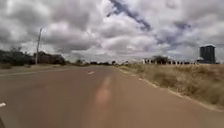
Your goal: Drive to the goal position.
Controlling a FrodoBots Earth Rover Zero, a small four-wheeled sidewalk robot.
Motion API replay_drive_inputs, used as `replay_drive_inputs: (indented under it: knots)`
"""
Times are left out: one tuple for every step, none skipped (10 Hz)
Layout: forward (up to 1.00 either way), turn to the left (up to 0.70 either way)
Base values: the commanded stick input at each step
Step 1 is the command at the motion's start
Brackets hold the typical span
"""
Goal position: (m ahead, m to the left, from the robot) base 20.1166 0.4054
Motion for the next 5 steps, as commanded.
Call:
replay_drive_inputs:
  knots:
    - [0.85,0.0]
    - [0.85,0.0]
    - [0.85,0.0]
    - [0.85,0.0]
    - [0.85,0.0]
